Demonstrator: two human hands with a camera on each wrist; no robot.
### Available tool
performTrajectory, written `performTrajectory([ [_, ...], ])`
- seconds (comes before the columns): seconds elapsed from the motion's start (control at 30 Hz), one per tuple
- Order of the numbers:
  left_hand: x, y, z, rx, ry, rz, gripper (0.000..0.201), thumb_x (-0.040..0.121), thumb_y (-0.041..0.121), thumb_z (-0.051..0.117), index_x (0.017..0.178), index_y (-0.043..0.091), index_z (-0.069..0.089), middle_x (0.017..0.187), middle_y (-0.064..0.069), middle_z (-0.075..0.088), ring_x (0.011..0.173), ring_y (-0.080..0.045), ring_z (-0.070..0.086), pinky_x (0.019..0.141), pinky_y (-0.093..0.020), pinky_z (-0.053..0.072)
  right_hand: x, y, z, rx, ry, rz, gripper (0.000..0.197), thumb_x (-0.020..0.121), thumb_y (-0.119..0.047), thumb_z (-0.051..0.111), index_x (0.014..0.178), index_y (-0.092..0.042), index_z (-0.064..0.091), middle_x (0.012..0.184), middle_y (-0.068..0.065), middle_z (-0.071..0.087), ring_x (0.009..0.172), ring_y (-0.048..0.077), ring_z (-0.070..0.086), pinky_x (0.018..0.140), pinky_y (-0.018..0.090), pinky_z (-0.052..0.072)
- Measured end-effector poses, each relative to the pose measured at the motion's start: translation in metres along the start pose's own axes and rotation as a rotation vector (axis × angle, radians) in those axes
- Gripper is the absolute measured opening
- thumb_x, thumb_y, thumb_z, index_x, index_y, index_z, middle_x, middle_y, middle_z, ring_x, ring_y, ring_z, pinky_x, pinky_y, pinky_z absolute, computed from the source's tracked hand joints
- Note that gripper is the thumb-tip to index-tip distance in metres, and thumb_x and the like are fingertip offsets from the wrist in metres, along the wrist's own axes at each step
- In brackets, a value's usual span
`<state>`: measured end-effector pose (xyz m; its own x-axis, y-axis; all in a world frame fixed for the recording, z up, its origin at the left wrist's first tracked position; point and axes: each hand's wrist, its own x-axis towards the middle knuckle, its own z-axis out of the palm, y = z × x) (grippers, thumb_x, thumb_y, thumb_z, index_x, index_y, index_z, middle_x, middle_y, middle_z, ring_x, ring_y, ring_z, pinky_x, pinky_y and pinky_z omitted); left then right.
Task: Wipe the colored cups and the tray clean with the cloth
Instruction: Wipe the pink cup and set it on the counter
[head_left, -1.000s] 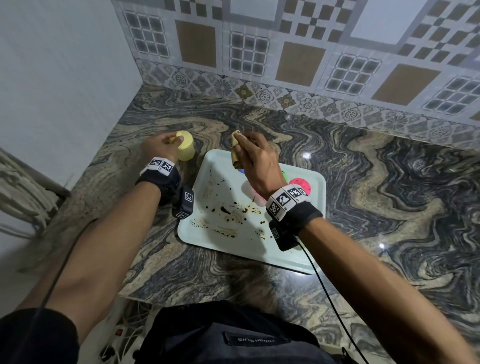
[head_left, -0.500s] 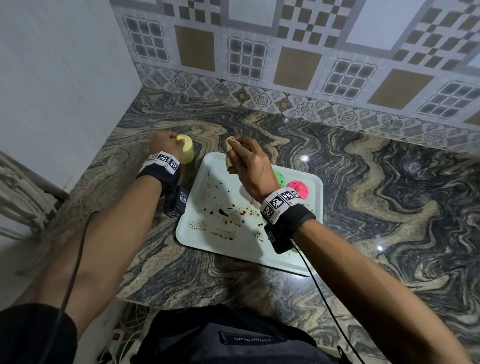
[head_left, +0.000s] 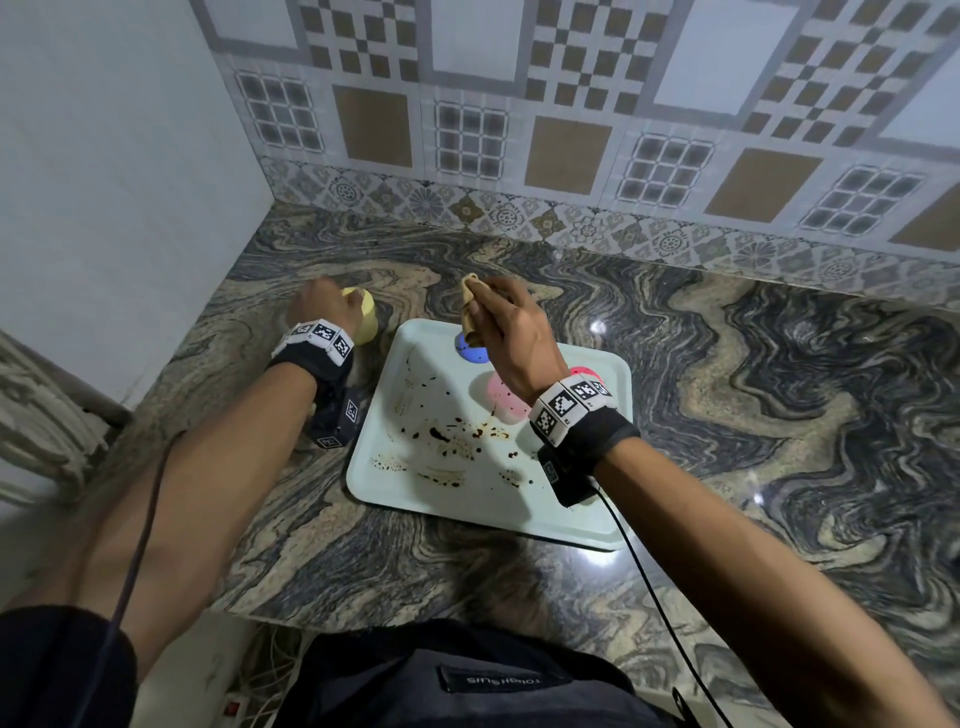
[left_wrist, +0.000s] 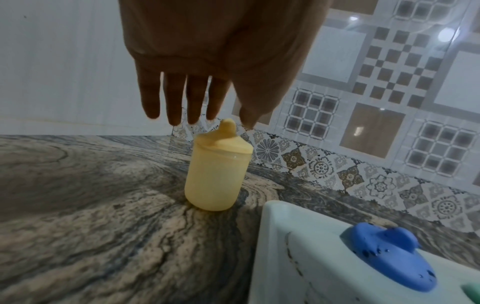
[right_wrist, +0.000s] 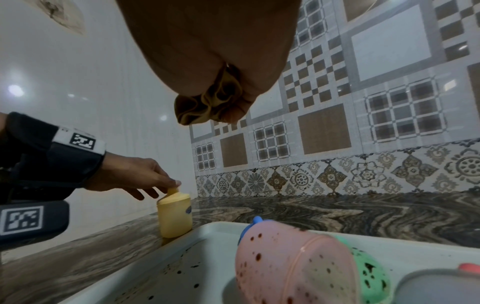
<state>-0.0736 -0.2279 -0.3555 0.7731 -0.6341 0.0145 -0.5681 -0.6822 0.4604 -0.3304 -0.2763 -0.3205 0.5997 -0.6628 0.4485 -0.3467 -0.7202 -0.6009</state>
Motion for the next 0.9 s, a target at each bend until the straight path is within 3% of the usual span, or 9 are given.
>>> performTrajectory([
  [0.1,-0.011,0.006,-0.001,0.014,0.123,0.034,0.036,0.092,0.029,0.056,0.114,0.001,0.064,0.117,-0.025,0.062,0.111,-0.043,0.056,0.092,-0.048,0.045,-0.001,-0.001,-0.008,0.015,0.02,0.011,0.036,0.104,-0.024,0.046,0.132,-0.007,0.062,0.127,0.017,0.054,0.093,0.03,0.066,0.078,0.04,0.06],
  [0.2,-0.023,0.015,0.002,-0.032,0.224,0.171,0.026,0.087,0.017,0.058,0.108,0.007,0.07,0.112,-0.019,0.067,0.107,-0.038,0.06,0.093,-0.045,0.048,-0.006,-0.001,-0.023,0.042,0.033,0.023,0.029,0.101,-0.004,0.053,0.126,0.004,0.064,0.121,0.025,0.057,0.086,0.022,0.064,0.079,0.004,0.047],
  [0.23,-0.027,0.019,0.005,-0.052,0.222,0.223,0.026,0.085,0.016,0.058,0.106,0.01,0.072,0.111,-0.016,0.069,0.106,-0.036,0.06,0.093,-0.044,0.049,-0.008,0.002,-0.026,0.012,0.041,0.028,0.029,0.101,-0.005,0.054,0.126,0.003,0.065,0.121,0.024,0.058,0.088,0.023,0.064,0.081,0.002,0.043],
  [0.33,-0.044,0.034,0.019,-0.194,0.034,0.368,0.023,0.083,0.015,0.064,0.103,0.012,0.072,0.11,-0.011,0.068,0.099,-0.03,0.063,0.087,-0.04,0.053,-0.016,0.011,-0.033,-0.027,0.066,0.062,0.033,0.103,-0.018,0.05,0.129,-0.003,0.065,0.126,0.019,0.057,0.097,0.032,0.067,0.089,0.033,0.056],
  [0.4,-0.064,0.047,0.028,-0.231,-0.214,0.486,0.03,0.077,0.02,0.077,0.106,0.013,0.071,0.108,-0.007,0.067,0.094,-0.024,0.062,0.086,-0.037,0.052,-0.021,0.015,-0.039,-0.031,0.103,0.052,0.034,0.103,-0.019,0.049,0.128,-0.002,0.065,0.127,0.019,0.056,0.097,0.032,0.067,0.085,0.041,0.059],
  [0.53,-0.11,0.071,0.058,-0.254,-0.549,0.497,0.079,0.055,0.047,0.091,0.12,0.013,0.062,0.11,0.0,0.06,0.096,-0.014,0.055,0.093,-0.028,0.046,-0.04,0.022,-0.053,-0.035,0.157,0.052,0.029,0.103,-0.011,0.053,0.125,0.002,0.066,0.123,0.021,0.058,0.092,0.02,0.063,0.084,0.009,0.051],
  [0.6,-0.125,0.08,0.074,-0.225,-0.586,0.445,0.088,0.045,0.068,0.086,0.115,0.02,0.061,0.104,0.005,0.061,0.094,-0.015,0.059,0.088,-0.03,0.048,-0.049,0.025,-0.057,-0.06,0.165,0.078,0.031,0.103,-0.015,0.052,0.127,-0.001,0.066,0.124,0.018,0.058,0.095,0.025,0.065,0.085,0.023,0.055],
  [0.7,-0.135,0.087,0.09,-0.152,-0.537,0.42,0.098,0.036,0.089,0.069,0.107,0.021,0.06,0.1,0.004,0.063,0.091,-0.019,0.061,0.079,-0.032,0.05,-0.061,0.034,-0.063,-0.097,0.163,0.108,0.031,0.103,-0.016,0.052,0.127,-0.002,0.065,0.123,0.018,0.059,0.097,0.029,0.066,0.085,0.019,0.046],
  [0.9,-0.141,0.092,0.09,-0.19,-0.426,0.369,0.079,0.054,0.056,0.083,0.118,0.017,0.056,0.111,-0.004,0.064,0.101,-0.025,0.062,0.085,-0.035,0.053,-0.081,0.047,-0.069,-0.159,0.173,0.132,0.03,0.103,-0.018,0.053,0.126,-0.005,0.066,0.122,0.016,0.06,0.1,0.029,0.065,0.087,0.021,0.045],
])
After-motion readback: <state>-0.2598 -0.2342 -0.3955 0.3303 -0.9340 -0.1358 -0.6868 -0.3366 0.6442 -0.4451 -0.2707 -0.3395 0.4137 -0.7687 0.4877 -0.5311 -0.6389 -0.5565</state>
